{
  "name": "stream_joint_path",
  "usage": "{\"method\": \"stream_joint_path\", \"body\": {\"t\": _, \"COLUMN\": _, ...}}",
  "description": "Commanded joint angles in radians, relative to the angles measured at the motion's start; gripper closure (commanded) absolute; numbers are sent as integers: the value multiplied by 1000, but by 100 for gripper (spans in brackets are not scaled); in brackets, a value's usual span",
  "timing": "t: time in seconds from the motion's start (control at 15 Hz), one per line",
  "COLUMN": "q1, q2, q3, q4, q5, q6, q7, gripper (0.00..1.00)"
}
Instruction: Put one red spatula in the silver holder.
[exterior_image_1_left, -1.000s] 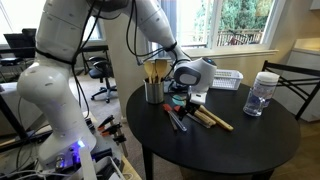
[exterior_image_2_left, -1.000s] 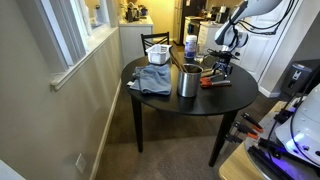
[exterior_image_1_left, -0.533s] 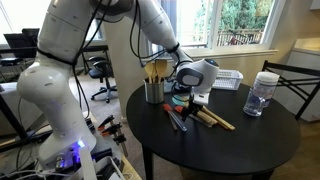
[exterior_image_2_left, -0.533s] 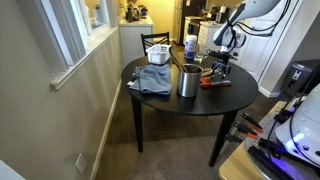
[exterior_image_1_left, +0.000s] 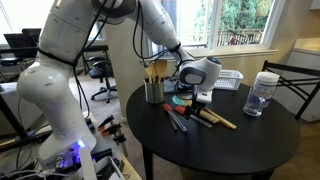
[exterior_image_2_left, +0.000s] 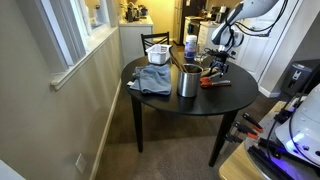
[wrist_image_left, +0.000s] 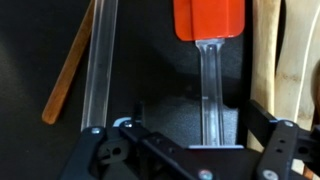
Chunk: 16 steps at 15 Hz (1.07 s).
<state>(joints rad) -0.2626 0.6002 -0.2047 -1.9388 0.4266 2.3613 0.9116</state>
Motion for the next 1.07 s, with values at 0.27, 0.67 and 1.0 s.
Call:
{"method": "stream_joint_path", "body": {"t": 0.27, "q1": -16, "q2": 71, "q3": 17, "q4": 47, "q5": 30, "q6": 5, "q7": -33, "gripper": 0}}
{"method": "stream_joint_path", "body": {"t": 0.67, "q1": -17, "q2": 69, "q3": 22, "q4": 54, "q5": 31, "q6": 9, "q7": -44, "gripper": 38}}
{"method": "stream_joint_path", "body": {"t": 1.0, "q1": -17, "q2": 61, "q3": 23, "q4": 53, "q5": 32, "q6": 11, "q7": -45, "gripper": 71}}
